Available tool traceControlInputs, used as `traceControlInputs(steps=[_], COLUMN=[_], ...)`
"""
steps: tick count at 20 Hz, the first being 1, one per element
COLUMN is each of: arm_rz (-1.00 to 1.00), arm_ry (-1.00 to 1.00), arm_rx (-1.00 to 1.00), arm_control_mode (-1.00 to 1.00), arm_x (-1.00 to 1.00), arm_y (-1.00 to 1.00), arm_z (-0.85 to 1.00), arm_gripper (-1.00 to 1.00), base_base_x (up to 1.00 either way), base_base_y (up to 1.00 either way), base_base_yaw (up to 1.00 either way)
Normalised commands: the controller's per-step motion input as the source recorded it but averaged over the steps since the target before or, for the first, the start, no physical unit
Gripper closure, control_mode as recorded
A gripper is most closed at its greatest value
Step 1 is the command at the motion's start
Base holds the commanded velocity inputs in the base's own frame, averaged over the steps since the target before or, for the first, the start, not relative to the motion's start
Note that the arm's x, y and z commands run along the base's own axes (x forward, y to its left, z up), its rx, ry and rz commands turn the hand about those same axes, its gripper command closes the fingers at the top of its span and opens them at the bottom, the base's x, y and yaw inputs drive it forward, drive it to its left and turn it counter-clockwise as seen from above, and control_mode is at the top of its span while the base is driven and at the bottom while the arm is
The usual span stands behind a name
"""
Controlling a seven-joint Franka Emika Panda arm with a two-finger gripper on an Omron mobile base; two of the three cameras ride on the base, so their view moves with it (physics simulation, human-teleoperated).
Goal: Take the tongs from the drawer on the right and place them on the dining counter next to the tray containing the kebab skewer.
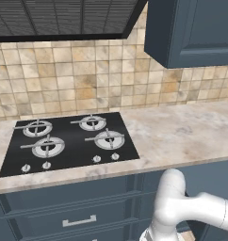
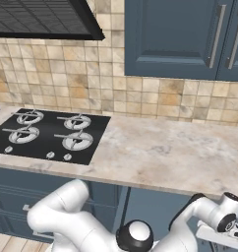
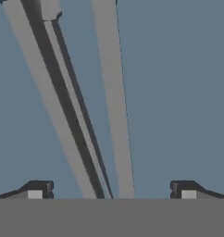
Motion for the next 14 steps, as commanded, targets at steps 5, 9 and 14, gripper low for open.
traceControlInputs(steps=[5,9,14], arm_rz=[0.0,0.0,0.0], arm_ry=[-0.01,-0.01,-0.12], arm_rx=[0.0,0.0,0.0], arm_control_mode=[-1.0,-1.0,-1.0], arm_x=[0.12,0.06,-0.08], arm_y=[-0.02,0.0,0.0], arm_z=[-0.33,-0.44,-0.24], arm_gripper=[-1.0,-1.0,1.0], base_base_x=[0.0,0.0,0.0], base_base_y=[0.0,0.0,0.0], base_base_yaw=[0.0,0.0,0.0])
